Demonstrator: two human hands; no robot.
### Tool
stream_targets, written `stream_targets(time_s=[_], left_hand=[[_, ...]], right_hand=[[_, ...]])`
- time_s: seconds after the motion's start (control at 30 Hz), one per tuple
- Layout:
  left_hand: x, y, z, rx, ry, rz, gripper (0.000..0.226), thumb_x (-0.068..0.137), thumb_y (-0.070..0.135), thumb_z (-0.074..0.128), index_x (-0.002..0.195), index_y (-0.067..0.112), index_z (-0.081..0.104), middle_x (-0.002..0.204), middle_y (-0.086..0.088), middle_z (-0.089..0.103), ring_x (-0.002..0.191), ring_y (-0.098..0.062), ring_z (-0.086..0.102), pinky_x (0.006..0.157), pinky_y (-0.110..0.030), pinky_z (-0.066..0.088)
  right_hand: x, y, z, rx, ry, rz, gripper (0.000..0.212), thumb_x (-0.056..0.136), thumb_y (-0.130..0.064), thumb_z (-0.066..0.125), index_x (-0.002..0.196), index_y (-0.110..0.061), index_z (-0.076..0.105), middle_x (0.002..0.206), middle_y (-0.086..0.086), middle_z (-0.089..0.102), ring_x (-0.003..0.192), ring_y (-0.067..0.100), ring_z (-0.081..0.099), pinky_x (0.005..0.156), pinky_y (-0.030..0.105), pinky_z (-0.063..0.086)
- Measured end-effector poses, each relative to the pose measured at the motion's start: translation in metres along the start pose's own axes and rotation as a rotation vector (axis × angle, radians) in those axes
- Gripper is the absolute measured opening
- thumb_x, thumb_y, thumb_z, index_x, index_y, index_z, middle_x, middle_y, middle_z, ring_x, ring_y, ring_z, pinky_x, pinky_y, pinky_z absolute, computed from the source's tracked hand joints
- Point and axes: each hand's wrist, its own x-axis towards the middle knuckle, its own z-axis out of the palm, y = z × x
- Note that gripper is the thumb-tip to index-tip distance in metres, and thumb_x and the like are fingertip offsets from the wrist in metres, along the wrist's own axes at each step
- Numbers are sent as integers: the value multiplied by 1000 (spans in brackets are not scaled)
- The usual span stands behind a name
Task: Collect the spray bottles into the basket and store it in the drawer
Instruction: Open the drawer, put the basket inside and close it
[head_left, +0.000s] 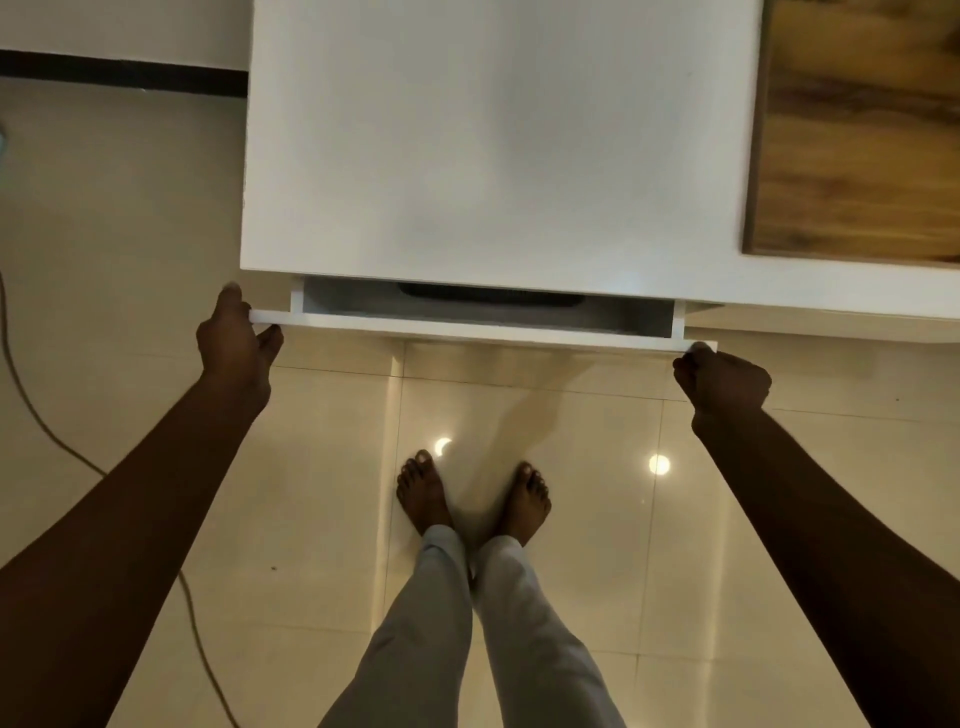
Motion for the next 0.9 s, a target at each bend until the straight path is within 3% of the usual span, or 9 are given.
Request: stream_targets(time_s=[0.1,0.23,0.37,0.5,0.63,0.73,0.8,0.87,0.9], left_hand=[[4,8,11,-21,-20,5,19,98,45,61,98,27,58,114,1,56,106,-21,63,101,-32,58],[7,15,26,-25,-60,20,19,99,48,58,102,29,61,127,1,60,104,-22,63,94,-28,57],[7,17,36,-27,-46,30,20,99,51,55,103,32,61,128,3,61,101,-23,59,85,-27,51],[7,14,37,-132,-114,11,48,100,54,51,139,27,57,140,6,62,116,-26,63,106,-34,49],[4,14,29,-258,-239,-57,60,102,53,47,147,15,52,146,0,56,127,-29,60,114,-39,45],[-18,12,29,-192,-197,-76,62,104,49,46,154,13,42,147,-4,50,126,-28,58,113,-39,46],[-50,9,31,-15,-160,-46,43,105,41,49,140,17,54,132,-4,56,111,-24,60,96,-34,51],[-86,6,34,183,-184,43,14,103,32,53,110,24,62,103,2,59,92,-19,56,76,-28,48],[-104,4,35,290,-225,110,11,103,31,54,106,26,63,99,3,60,93,-19,56,76,-29,48]], right_hand=[[4,-12,11,52,-34,25,15,90,-3,73,78,-5,65,79,8,66,77,21,69,87,31,62],[7,-24,23,-4,-108,8,14,95,-10,58,84,-18,58,86,-1,62,78,12,64,85,30,57],[4,-29,36,126,-114,21,19,95,1,60,80,-11,58,86,6,61,87,20,67,89,33,58],[-4,-33,42,264,-148,75,10,93,3,63,100,-5,66,98,7,66,102,24,70,96,37,61],[-11,-36,37,279,-212,102,13,95,-1,62,106,-6,67,110,9,64,119,26,68,98,39,60],[-29,-33,24,153,-275,51,34,97,-3,62,131,-5,62,110,7,66,119,25,67,99,41,58],[-51,-31,11,-12,-331,-37,47,97,-6,64,143,-7,57,113,8,66,113,22,66,101,42,57],[-79,-30,2,-217,-372,-188,49,98,-11,64,146,-11,56,126,7,67,115,18,64,107,44,54],[-95,-32,-4,-306,-394,-270,49,99,-14,62,147,-13,56,136,6,65,121,17,61,110,42,51]])
